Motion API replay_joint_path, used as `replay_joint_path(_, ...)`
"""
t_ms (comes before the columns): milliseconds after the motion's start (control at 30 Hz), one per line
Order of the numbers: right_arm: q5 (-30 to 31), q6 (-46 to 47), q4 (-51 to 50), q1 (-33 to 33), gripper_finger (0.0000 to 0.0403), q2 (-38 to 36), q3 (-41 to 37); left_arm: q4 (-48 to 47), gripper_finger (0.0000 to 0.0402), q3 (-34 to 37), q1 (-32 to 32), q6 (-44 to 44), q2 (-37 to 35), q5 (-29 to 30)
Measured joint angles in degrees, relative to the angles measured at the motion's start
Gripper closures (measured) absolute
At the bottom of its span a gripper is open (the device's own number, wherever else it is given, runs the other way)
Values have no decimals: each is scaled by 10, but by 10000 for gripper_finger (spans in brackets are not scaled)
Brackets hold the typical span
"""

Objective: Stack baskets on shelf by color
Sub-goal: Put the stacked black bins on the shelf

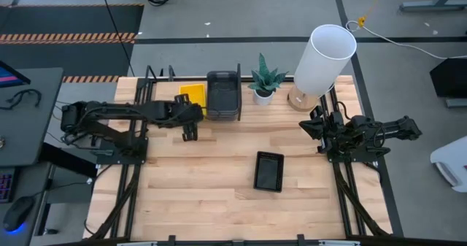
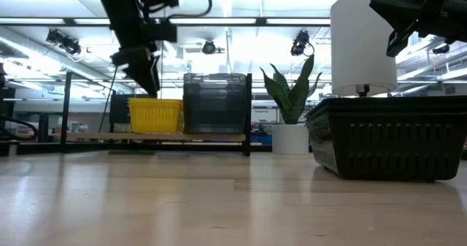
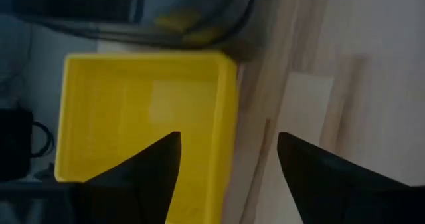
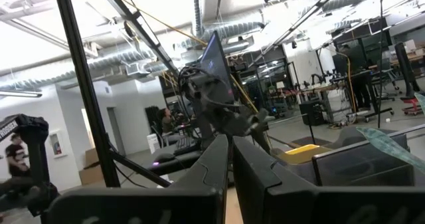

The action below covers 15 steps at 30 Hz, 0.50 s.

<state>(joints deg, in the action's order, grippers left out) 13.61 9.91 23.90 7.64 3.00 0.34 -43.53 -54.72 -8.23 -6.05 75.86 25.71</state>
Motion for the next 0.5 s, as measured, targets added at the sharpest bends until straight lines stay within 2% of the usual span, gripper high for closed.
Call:
replay_joint_path(167, 0, 0, 0, 0, 376, 0, 0, 57, 152, 0, 58, 38, -16, 7)
replay_joint_path(500, -2, 0, 0, 0, 376, 0, 0, 241, 184, 0, 182, 86, -16, 4)
